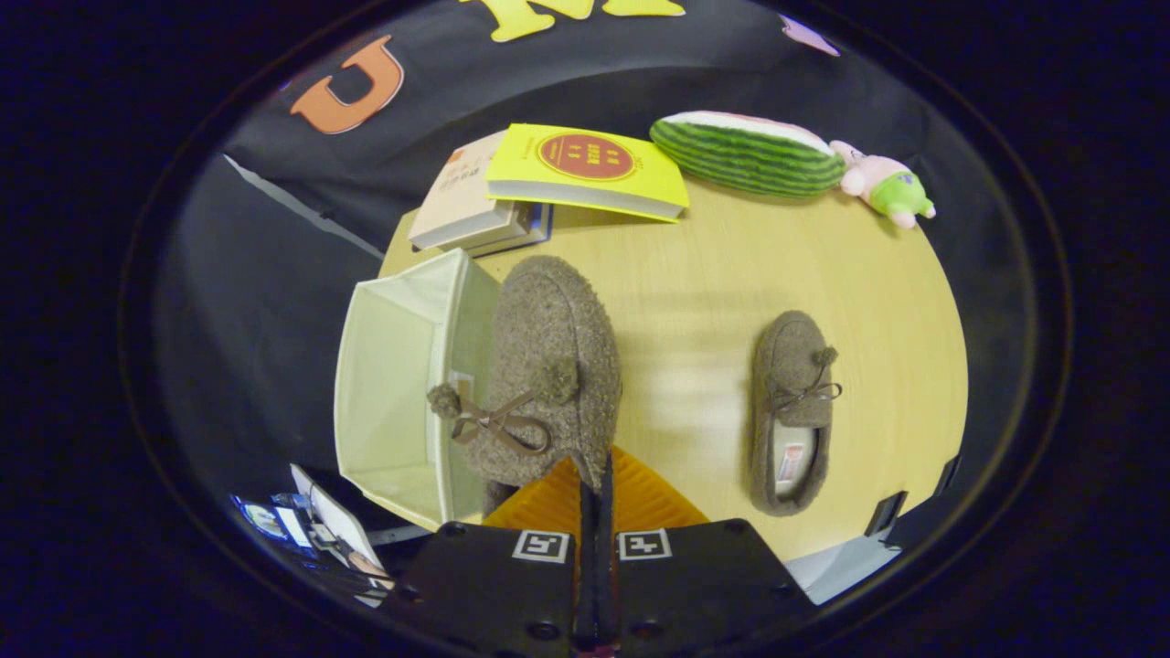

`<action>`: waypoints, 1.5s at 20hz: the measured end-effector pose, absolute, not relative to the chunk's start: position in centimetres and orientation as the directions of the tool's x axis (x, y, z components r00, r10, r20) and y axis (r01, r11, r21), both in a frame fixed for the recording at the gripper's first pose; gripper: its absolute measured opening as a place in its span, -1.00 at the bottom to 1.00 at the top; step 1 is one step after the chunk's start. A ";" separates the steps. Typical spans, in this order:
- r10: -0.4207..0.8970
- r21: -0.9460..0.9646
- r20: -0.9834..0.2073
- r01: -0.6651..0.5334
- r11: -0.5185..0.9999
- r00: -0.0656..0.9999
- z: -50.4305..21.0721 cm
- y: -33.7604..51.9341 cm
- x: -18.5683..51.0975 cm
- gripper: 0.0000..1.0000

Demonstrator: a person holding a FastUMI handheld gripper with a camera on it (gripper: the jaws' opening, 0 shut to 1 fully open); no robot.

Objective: Open the storage box then place both shoes into the box .Put the left shoe in first, then the right shoe, with the right side of both shoes facing outward in a uniform manner.

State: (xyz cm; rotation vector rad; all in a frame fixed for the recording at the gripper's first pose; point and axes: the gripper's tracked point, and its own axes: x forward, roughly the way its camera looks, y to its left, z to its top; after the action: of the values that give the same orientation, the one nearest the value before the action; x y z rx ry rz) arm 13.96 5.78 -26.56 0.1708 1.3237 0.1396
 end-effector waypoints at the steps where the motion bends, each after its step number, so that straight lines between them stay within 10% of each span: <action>1: 0.197 0.200 -0.949 -0.012 0.980 0.248 -25.7 6.3 13.9 -0.87; 30: 0.418 0.459 -0.841 0.044 0.887 0.344 -30.7 27.9 17.4 -0.87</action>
State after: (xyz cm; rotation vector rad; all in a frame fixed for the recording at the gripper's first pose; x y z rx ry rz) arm 17.39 27.94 -30.65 0.4430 1.2049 0.2535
